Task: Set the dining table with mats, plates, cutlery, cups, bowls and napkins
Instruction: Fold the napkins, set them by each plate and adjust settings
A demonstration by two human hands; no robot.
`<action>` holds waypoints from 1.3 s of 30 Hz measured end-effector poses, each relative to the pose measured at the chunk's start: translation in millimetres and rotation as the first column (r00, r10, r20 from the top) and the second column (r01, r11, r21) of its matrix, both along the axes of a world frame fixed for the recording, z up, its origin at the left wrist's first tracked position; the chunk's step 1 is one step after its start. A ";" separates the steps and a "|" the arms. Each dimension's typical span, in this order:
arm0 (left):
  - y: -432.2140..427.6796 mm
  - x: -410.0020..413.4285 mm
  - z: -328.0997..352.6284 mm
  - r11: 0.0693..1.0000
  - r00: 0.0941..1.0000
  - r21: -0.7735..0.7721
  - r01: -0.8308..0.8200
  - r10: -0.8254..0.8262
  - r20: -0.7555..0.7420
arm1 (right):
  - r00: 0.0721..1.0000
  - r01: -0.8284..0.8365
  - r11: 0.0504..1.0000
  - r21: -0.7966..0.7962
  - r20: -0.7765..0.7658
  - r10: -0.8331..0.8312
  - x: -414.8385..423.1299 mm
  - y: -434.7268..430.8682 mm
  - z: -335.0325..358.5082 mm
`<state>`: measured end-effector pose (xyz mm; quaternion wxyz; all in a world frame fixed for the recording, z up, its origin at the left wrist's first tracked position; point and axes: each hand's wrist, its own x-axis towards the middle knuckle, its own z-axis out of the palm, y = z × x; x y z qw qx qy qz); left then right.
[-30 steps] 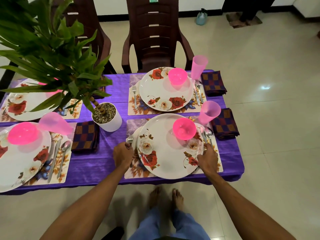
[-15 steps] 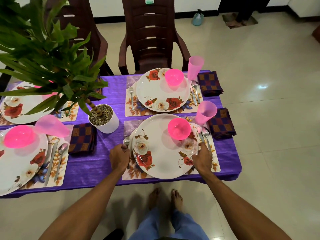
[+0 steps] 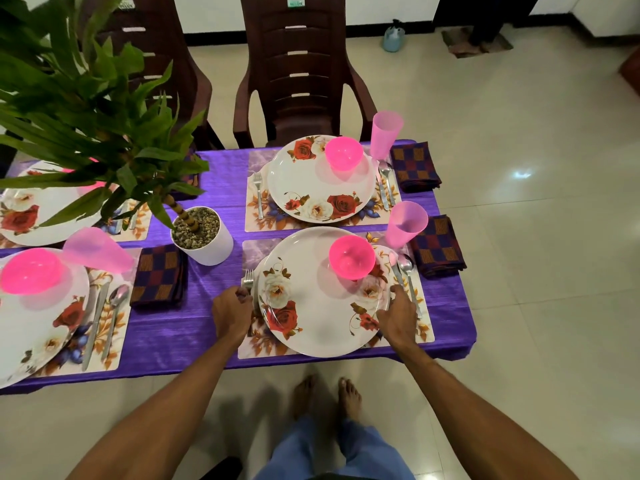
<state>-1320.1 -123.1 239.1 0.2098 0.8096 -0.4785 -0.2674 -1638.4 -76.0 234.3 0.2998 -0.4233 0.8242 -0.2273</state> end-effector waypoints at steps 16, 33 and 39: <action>5.8 -64.9 29.8 0.981 0.997 -0.177 0.079 -0.077 0.016 | 0.997 0.056 0.996 -0.070 -0.050 -0.059 -48.7 3.5 23.9; 4.3 -148.3 29.6 0.939 0.941 -0.126 0.321 -0.331 -0.069 | 0.909 -0.364 0.931 -0.041 -0.232 0.345 -46.5 -11.7 10.3; 6.6 -151.8 30.4 0.942 0.944 -0.112 0.317 -0.325 -0.065 | 0.922 -0.358 0.931 -0.064 -0.182 0.342 -45.4 -1.7 5.3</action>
